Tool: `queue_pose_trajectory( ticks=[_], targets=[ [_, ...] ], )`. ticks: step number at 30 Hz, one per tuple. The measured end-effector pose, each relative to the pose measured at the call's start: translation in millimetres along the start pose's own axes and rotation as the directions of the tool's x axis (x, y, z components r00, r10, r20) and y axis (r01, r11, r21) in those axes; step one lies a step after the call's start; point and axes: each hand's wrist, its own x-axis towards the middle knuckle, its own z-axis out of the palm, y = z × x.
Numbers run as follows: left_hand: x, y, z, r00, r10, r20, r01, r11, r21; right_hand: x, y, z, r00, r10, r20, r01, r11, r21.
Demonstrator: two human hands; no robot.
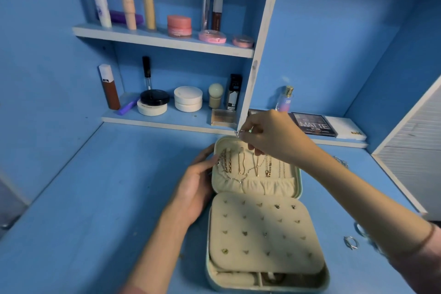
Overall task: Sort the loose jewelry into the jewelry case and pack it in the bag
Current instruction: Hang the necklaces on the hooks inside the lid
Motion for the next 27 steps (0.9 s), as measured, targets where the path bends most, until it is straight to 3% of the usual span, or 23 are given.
queue_pose_trajectory(
  ticks=[6,11,18,27],
  targets=[
    [-1,1,0,1.000,-0.004,0.021,0.004,1.000,0.007,-11,-5,-2,0.995,-0.033,0.091,0.031,0.999,0.023],
    [-1,2,0,0.999,-0.006,0.032,0.007,1.000,-0.013,-11,-11,14,0.982,-0.066,0.178,0.080,0.994,-0.073],
    [0,1,0,1.000,0.002,0.023,-0.001,1.000,-0.014,-19,6,17,0.996,-0.038,0.075,0.053,0.977,-0.205],
    [-1,2,3,0.999,0.018,0.033,-0.017,1.000,-0.020,-51,33,13,0.977,0.008,0.215,0.046,0.969,-0.244]
  ],
)
